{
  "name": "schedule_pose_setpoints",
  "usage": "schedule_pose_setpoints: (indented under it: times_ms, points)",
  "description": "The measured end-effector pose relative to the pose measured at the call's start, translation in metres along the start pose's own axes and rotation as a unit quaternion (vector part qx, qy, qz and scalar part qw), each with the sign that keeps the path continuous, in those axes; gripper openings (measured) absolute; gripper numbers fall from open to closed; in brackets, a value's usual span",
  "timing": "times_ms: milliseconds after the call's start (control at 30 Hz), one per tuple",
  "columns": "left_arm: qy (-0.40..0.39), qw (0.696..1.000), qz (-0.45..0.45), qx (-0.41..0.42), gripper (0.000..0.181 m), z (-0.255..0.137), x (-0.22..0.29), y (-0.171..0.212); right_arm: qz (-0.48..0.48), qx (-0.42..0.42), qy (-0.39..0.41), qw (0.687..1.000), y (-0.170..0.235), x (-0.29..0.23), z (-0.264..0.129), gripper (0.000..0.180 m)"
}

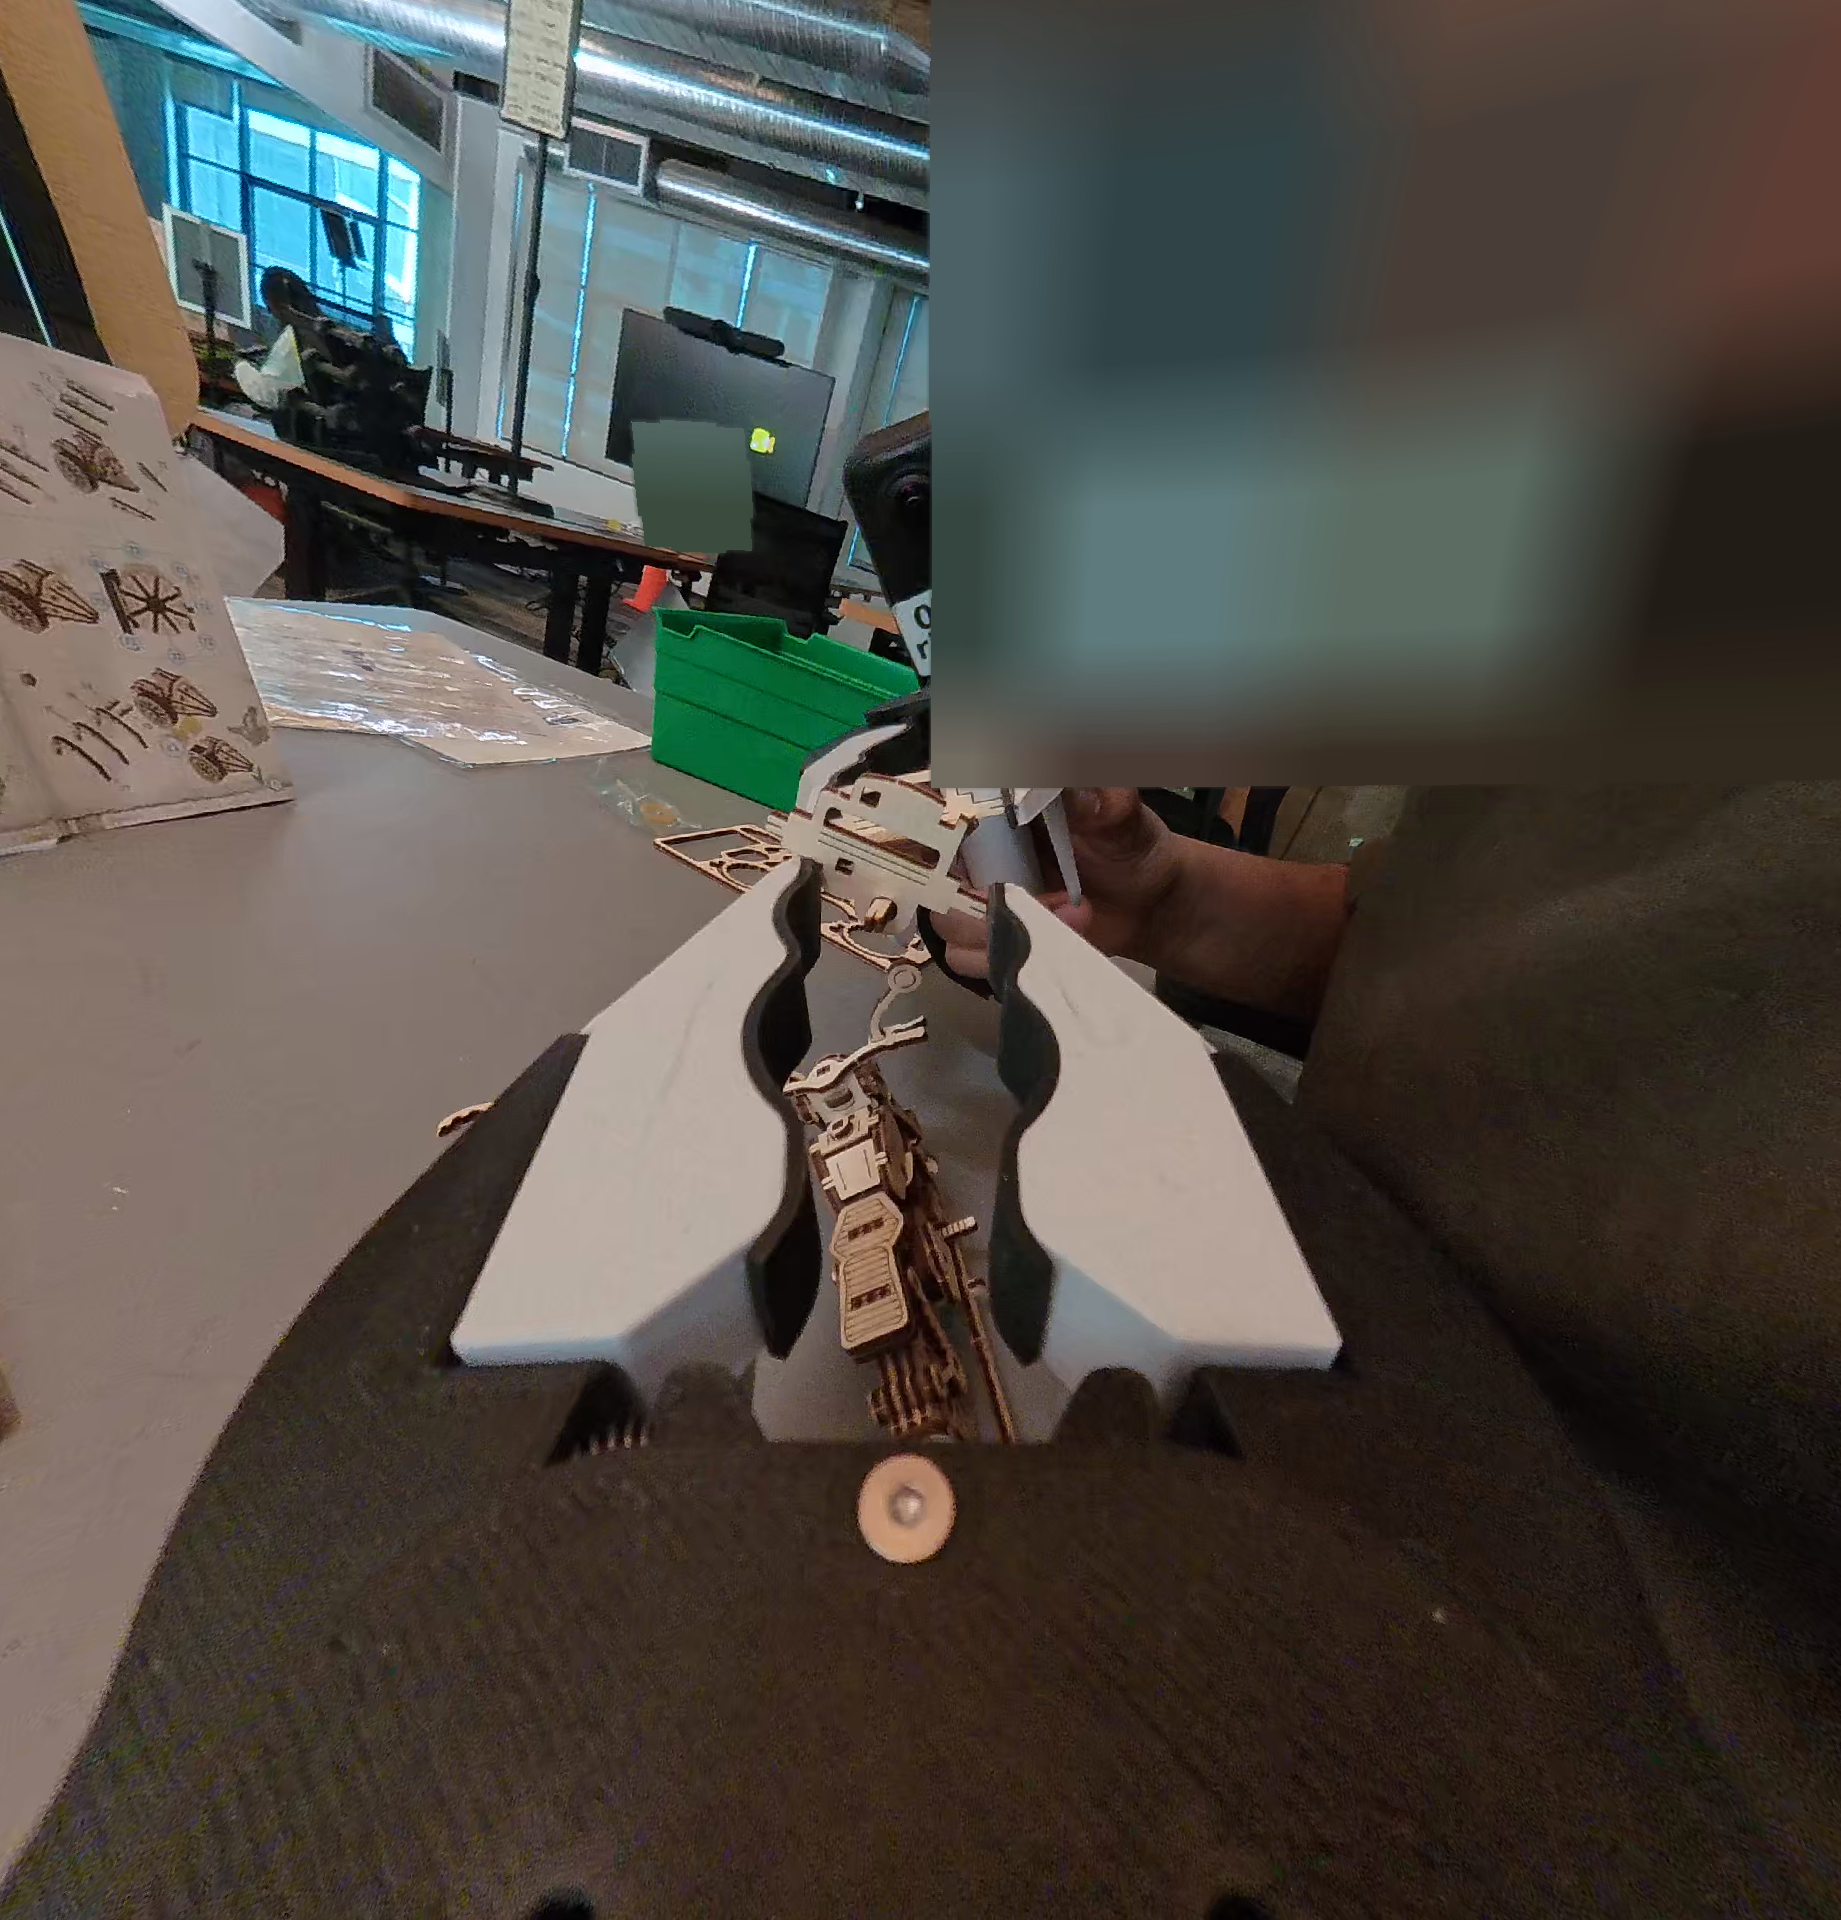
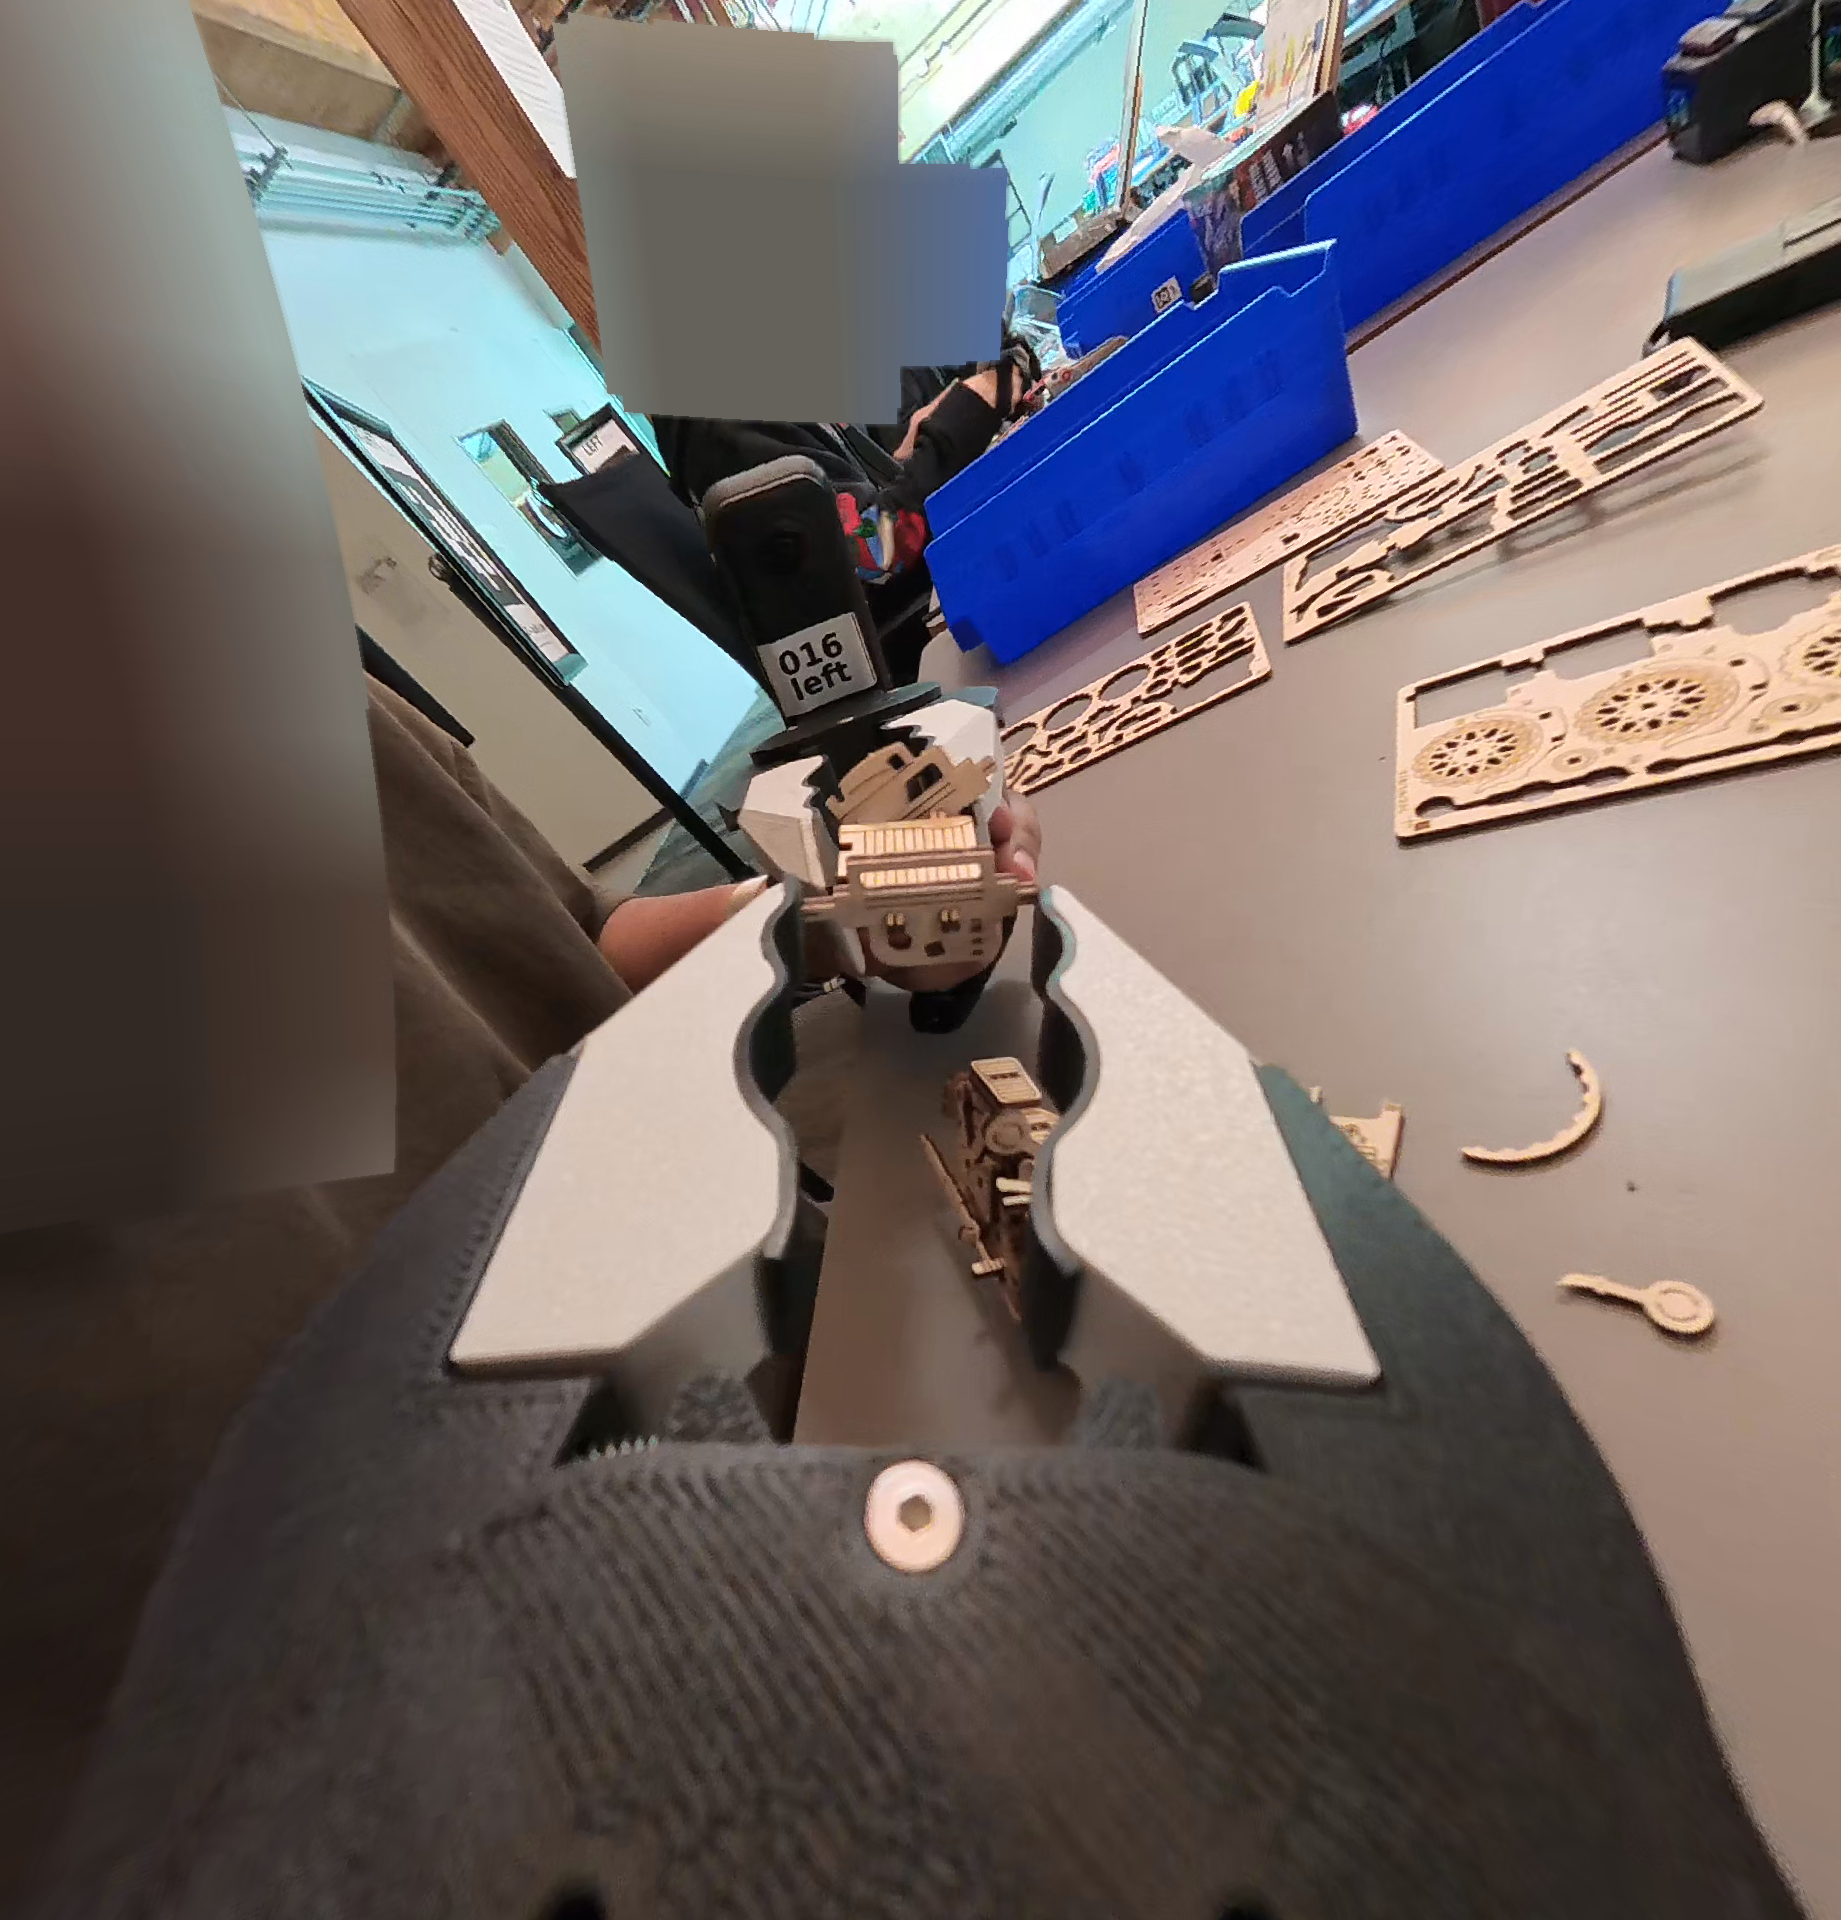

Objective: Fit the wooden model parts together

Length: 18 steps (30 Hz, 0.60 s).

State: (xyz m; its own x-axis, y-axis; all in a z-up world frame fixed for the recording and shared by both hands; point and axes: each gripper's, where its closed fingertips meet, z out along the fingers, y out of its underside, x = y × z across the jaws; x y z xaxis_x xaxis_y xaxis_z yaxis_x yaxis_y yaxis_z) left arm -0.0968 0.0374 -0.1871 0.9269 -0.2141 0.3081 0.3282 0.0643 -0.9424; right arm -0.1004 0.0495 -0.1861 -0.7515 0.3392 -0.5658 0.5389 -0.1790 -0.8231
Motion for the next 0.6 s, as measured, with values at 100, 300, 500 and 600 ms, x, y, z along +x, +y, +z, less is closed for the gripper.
schedule_pose_setpoints:
  times_ms: [100, 300, 500, 600]
  points:
    - [0.0, 1.0, -0.003, -0.001, 0.03, 0.0001, -0.0006, 0.0006, 0.006, 0.0, -0.002, 1.0, 0.0002, 0.0008, -0.0001, 0.044]
    - [0.004, 1.0, -0.023, -0.001, 0.031, -0.0001, -0.0016, 0.0005, 0.012, -0.001, -0.006, 1.0, 0.002, 0.002, 0.0002, 0.044]
    - [0.019, 0.998, -0.061, 0.006, 0.03, -0.0011, -0.0024, -0.0012, -0.018, -0.009, 0.0, 1.0, 0.0048, 0.0018, 0.0009, 0.044]
    - [0.027, 0.996, -0.081, 0.004, 0.03, -0.0012, -0.0029, -0.0005, -0.039, -0.013, 0.007, 0.999, 0.0055, 0.0018, 0.0007, 0.044]
